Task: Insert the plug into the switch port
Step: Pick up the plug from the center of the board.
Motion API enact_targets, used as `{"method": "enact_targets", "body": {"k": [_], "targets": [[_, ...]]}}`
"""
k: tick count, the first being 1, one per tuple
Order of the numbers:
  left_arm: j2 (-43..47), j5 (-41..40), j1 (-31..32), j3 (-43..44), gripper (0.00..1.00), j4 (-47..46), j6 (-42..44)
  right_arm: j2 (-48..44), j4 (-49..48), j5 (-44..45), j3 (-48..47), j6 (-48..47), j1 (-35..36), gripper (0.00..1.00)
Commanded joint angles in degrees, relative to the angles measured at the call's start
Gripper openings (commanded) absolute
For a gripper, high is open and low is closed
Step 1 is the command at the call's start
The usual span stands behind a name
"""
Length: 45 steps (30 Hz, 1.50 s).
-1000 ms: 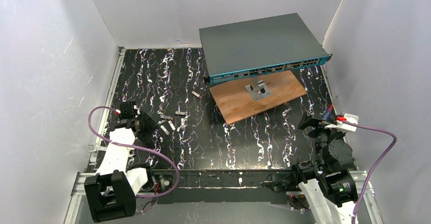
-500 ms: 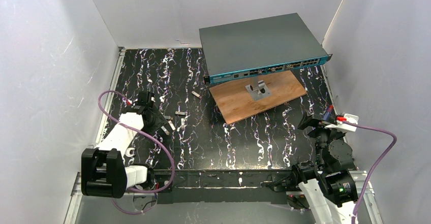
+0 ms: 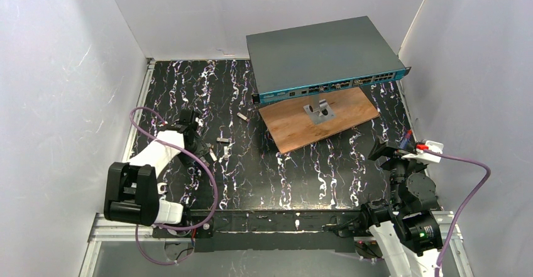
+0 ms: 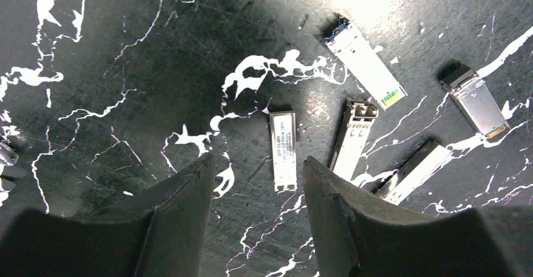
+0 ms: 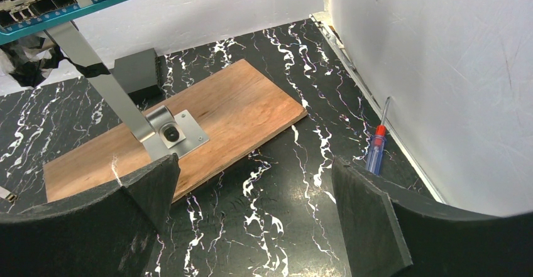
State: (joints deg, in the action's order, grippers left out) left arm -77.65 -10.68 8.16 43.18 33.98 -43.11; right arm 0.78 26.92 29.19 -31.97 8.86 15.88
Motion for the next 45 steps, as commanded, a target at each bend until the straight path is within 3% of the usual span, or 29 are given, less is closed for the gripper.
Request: {"method": "enact_targets", "body": {"k": [1,12,17,22,25,29,38,45], "targets": [[-1.4,-2.3,1.2,2.2,0.51,-0.3,-1.2,-1.1,-2.0,0.2,0.2,0.2,0.1,1.00],[-4.1,-3.7,1.7,2.3,0.42,-1.1,-2.6,-1.0,-2.0,0.3,0.3,0.2,0.1,1.00],[-5.5,-4.5,1.7,2.4,0.33,-0.3,-3.9,-1.0,-2.1,0.1,0.4,0.3,0.1,1.00],[-7.5,-5.1,1.6,3.4,0.14,1.5,-5.0,-1.1,-2.9,-0.4,0.8,0.5,0.1,1.00],[-8.7,-5.2,1.7,4.4,0.00,3.3,-5.5,-1.0,-1.9,5.5,0.6,4.5,0.1,1.00],[-8.2,-5.6,1.7,5.6,0.00,6.1,-6.0,1.1,0.1,11.1,-1.4,6.9,0.1,1.00],[2.9,-7.4,1.7,8.1,0.00,15.2,-8.6,11.0,5.4,-1.0,-8.5,2.3,0.2,1.00],[8.6,-3.9,1.7,11.8,0.00,22.0,-8.0,18.9,6.8,-6.6,-15.5,0.0,0.2,1.00]]}}
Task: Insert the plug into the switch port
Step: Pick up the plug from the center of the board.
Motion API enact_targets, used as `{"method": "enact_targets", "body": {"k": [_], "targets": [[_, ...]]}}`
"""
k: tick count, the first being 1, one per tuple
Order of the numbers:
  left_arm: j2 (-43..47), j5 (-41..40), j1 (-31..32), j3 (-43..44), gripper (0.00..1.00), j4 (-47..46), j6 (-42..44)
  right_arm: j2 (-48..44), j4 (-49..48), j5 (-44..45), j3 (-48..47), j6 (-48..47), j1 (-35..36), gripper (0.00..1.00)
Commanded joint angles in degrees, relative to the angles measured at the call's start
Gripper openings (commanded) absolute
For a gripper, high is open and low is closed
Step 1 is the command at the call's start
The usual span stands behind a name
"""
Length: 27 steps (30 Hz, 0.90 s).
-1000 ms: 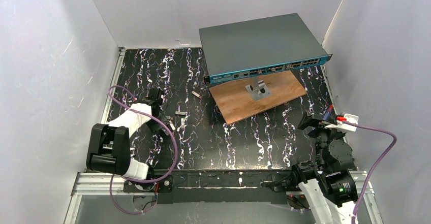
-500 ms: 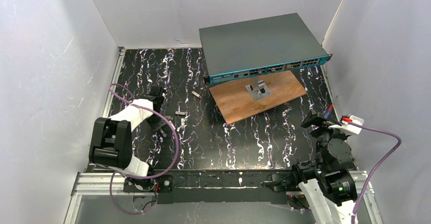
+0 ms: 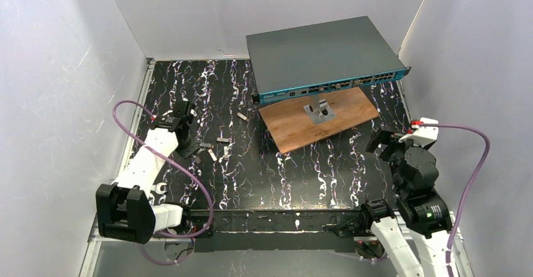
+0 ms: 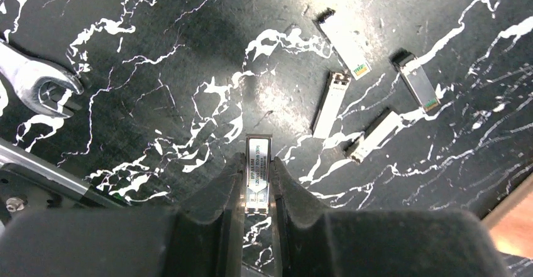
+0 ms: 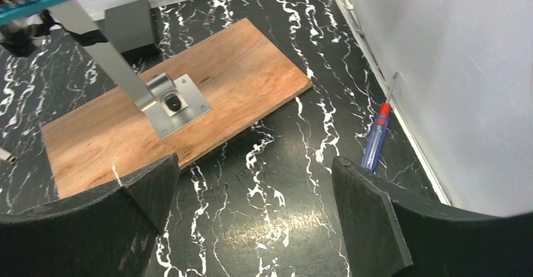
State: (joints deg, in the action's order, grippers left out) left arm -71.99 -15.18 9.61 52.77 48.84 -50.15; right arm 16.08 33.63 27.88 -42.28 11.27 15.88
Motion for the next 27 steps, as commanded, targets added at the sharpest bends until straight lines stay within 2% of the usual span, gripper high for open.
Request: {"method": "enact_targets", "body": {"k": [1,6,12,21,27], "targets": [[3.7,1.2,0.2,2.6,0.00,8.1,-1.3,4.8,0.2,-6.8,-6.1,-2.8,0.2,1.00],[6.8,3.7,0.7,4.6,0.00,12.6,-2.1,11.9,0.9,-19.1,-9.7,-6.3,0.2,1.00],[8.4,4.7,3.4,7.5,0.00,16.2,-4.4,15.0,-4.3,-37.8,-7.4,-9.3,0.3,1.00],[6.5,5.0,14.4,10.4,0.00,17.8,-12.4,16.4,-10.3,-44.7,-4.4,-5.3,0.8,1.00],[4.2,4.8,20.5,12.1,0.00,18.0,-18.0,17.9,-13.5,-45.5,-2.9,-4.5,2.4,1.00]]}}
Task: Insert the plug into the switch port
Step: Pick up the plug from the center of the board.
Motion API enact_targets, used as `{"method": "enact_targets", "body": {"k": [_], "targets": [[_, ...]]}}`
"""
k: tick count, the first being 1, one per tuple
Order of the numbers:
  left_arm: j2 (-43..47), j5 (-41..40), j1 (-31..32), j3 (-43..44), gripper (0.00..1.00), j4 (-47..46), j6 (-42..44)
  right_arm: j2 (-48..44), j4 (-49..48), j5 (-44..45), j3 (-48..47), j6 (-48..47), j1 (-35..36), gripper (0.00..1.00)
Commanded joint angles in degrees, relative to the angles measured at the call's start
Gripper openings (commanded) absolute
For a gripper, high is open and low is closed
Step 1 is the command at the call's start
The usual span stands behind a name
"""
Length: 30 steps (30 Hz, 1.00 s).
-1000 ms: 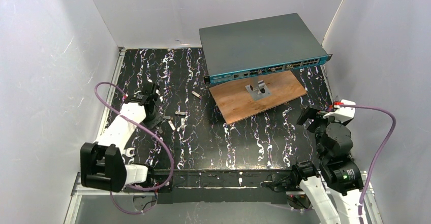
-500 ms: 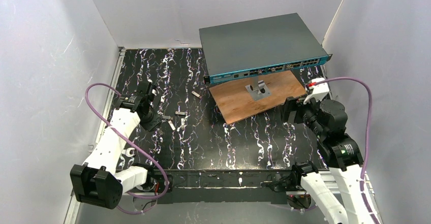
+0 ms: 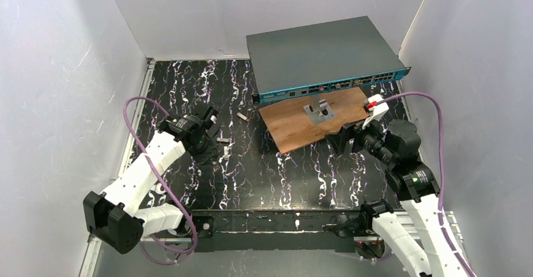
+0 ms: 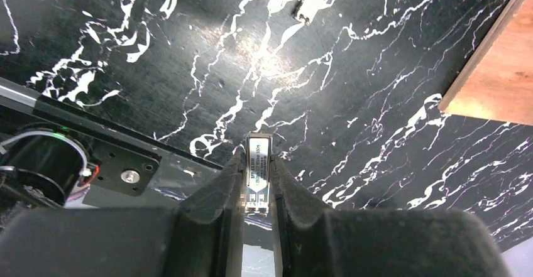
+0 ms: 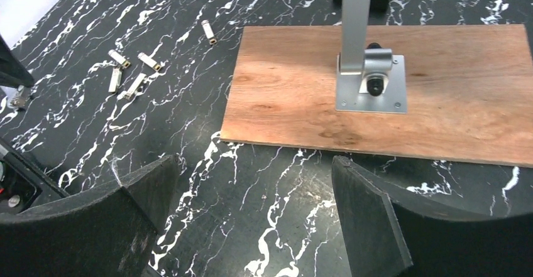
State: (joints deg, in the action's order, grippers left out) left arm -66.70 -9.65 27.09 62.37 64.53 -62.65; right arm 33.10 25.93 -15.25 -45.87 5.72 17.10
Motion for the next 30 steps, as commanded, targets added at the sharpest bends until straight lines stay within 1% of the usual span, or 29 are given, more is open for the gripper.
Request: {"method": "enact_targets", "body": {"k": [1,8,11,13,17,22,26,27,30], "targets": [[-1.5,-0.8,3.7,2.7,0.00,2.3,-6.5,1.1,-6.2,-2.4,0.9,1.1,1.5,1.00],[-2.5,-1.3,5.9,4.1,0.00,2.4,-12.7,2.4,-9.1,-1.1,2.8,1.6,4.9,1.00],[-2.3,-1.3,6.3,4.5,0.00,2.4,-14.8,3.0,-10.4,1.7,3.8,1.6,8.3,1.00],[-2.1,-1.1,6.5,4.5,0.00,2.3,-16.3,3.6,-12.3,3.9,4.8,2.1,12.1,1.00],[-1.8,-0.8,6.7,3.9,0.00,2.4,-19.5,6.1,-15.1,13.1,5.4,1.5,22.9,1.00],[-1.9,0.6,6.7,3.9,0.00,2.4,-22.5,12.6,-20.5,29.6,5.5,-0.2,42.2,1.00],[-1.0,0.7,6.7,4.1,0.00,2.4,-23.9,20.5,-25.6,44.0,4.7,-2.4,57.3,1.00],[-0.8,0.8,6.7,4.0,0.00,2.4,-24.1,22.3,-27.8,46.4,4.4,-2.6,59.6,1.00],[0.1,1.9,6.8,3.5,0.00,2.4,-24.7,26.6,-34.1,48.3,3.9,-2.8,64.0,1.00]]}}
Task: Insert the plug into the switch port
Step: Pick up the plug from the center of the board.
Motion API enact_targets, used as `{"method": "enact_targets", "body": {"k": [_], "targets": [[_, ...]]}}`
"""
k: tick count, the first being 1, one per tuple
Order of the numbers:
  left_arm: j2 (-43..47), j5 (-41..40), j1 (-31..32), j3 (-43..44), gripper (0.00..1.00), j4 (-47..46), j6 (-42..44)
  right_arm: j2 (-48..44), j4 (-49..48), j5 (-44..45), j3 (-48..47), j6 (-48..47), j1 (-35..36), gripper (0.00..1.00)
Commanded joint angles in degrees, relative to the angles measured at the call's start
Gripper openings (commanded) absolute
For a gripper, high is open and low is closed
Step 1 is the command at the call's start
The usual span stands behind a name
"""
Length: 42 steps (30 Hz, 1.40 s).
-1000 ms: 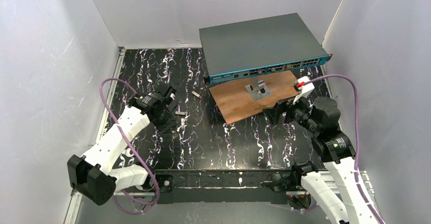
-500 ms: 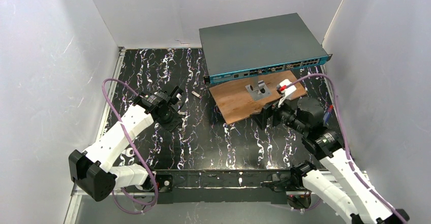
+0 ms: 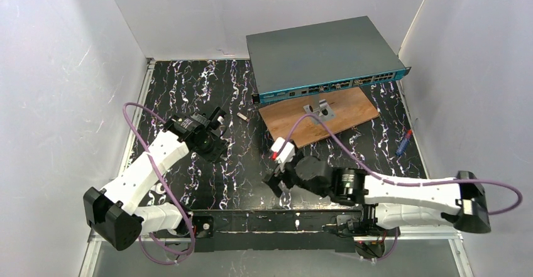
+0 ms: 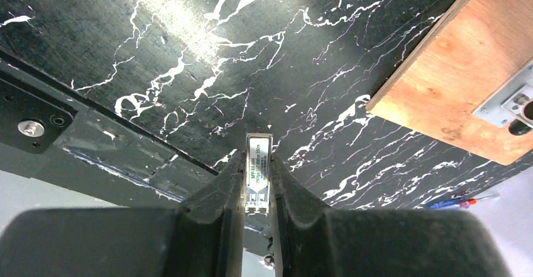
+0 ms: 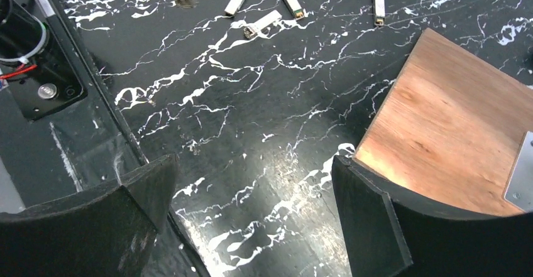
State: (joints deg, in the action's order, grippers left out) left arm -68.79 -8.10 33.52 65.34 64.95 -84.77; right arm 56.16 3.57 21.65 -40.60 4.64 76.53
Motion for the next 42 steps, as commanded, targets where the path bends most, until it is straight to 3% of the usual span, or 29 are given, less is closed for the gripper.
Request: {"method": "enact_targets", "body": {"k": [1,16,23,27,37,42], "targets": [[2.5,0.9,0.4,0.4,0.00,2.0,-2.9,4.7,-13.4,11.9,-1.5,-1.9,5.9,1.00],[4.3,5.7,0.7,-0.1,0.00,1.9,-3.4,22.5,-29.3,13.7,-7.2,-6.3,10.0,0.84],[4.7,7.0,0.8,0.3,0.00,2.0,-2.6,27.0,-32.8,13.4,-9.4,-8.6,10.0,0.69],[4.6,7.4,0.8,0.5,0.00,1.9,-2.1,29.0,-33.5,13.6,-10.7,-9.3,10.0,0.56],[4.4,7.7,1.3,0.8,0.00,1.9,-1.3,31.8,-34.7,14.8,-12.1,-10.4,10.0,0.39],[4.8,7.5,1.4,1.0,0.00,2.0,-0.8,32.9,-35.2,15.5,-12.6,-10.7,10.0,0.25]]}}
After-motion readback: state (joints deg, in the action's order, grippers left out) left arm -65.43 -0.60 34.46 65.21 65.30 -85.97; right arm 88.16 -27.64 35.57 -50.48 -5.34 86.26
